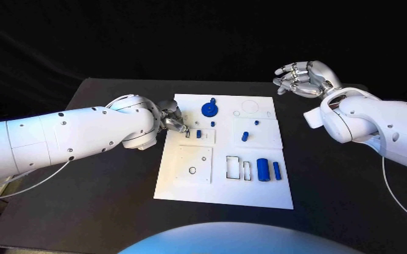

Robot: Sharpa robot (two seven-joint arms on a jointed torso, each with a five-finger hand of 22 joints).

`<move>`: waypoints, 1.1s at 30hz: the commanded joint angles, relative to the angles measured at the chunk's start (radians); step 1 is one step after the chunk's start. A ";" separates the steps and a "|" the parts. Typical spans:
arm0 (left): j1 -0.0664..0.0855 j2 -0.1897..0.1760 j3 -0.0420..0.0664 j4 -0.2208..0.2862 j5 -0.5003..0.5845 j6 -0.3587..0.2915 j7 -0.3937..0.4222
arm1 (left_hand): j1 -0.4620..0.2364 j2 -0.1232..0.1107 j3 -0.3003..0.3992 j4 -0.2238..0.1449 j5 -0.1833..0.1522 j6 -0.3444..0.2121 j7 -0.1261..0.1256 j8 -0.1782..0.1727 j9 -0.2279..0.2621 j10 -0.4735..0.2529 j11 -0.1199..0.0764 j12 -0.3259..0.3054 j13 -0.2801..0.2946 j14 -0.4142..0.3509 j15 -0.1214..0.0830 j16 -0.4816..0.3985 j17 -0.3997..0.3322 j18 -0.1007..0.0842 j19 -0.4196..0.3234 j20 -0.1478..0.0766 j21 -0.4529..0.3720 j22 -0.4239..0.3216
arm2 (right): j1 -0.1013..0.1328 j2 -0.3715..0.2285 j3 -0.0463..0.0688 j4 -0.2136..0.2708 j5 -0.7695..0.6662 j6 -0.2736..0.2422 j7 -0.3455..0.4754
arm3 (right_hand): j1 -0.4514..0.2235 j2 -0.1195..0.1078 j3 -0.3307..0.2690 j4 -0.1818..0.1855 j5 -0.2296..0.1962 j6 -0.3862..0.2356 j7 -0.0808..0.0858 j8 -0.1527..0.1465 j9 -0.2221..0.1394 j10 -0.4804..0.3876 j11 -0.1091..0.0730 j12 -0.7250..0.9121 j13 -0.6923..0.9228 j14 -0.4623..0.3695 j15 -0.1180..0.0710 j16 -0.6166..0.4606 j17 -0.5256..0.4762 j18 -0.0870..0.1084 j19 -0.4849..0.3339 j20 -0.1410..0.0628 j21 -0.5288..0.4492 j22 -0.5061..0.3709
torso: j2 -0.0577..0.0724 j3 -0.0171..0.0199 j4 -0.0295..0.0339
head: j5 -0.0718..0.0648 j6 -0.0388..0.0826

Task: Assemble the parts on the task board

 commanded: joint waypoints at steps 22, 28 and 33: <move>-0.006 0.030 0.001 -0.022 -0.033 0.089 -0.017 | -0.011 0.015 0.217 -0.221 0.022 0.004 -0.002 0.014 -0.007 0.009 -0.004 0.008 0.002 0.104 -0.009 0.003 0.264 -0.015 0.022 -0.002 0.009 0.110 | -0.001 -0.001 0.000 0.004 -0.005 0.010 0.006 | 0.002 0.008 -0.006 -0.002 0.005 -0.002 0.031 0.005 -0.002 -0.004 -0.001 0.007 -0.003 0.006 0.003 -0.006 0.000 0.012 0.005 0.001 -0.005 -0.003 | 0.000 0.0001 0.0005 | -0.003 -0.007; -0.007 0.032 0.001 -0.026 -0.037 0.094 -0.019 | -0.012 0.016 0.216 -0.222 0.025 0.004 -0.002 0.016 -0.008 0.010 -0.004 0.007 0.000 0.104 -0.009 0.003 0.264 -0.015 0.022 -0.002 0.009 0.111 | -0.001 -0.001 0.000 0.005 -0.005 0.011 0.007 | 0.002 0.008 -0.006 -0.002 0.005 -0.002 0.031 0.005 -0.002 -0.004 -0.001 0.007 -0.003 0.006 0.003 -0.006 0.000 0.012 0.005 0.001 -0.005 -0.003 | 0.000 0.0001 0.0004 | -0.003 -0.007; -0.008 0.034 0.001 -0.030 -0.041 0.095 -0.020 | -0.012 0.016 0.216 -0.222 0.025 0.004 -0.002 0.016 -0.008 0.009 -0.004 0.005 -0.002 0.104 -0.009 0.003 0.264 -0.015 0.022 -0.002 0.009 0.111 | -0.001 -0.001 0.000 0.005 -0.005 0.011 0.007 | 0.002 0.008 -0.006 -0.002 0.005 -0.002 0.031 0.005 -0.002 -0.004 -0.001 0.007 -0.003 0.006 0.003 -0.006 0.000 0.012 0.005 0.001 -0.005 -0.003 | 0.000 -0.0002 0.0008 | -0.005 -0.009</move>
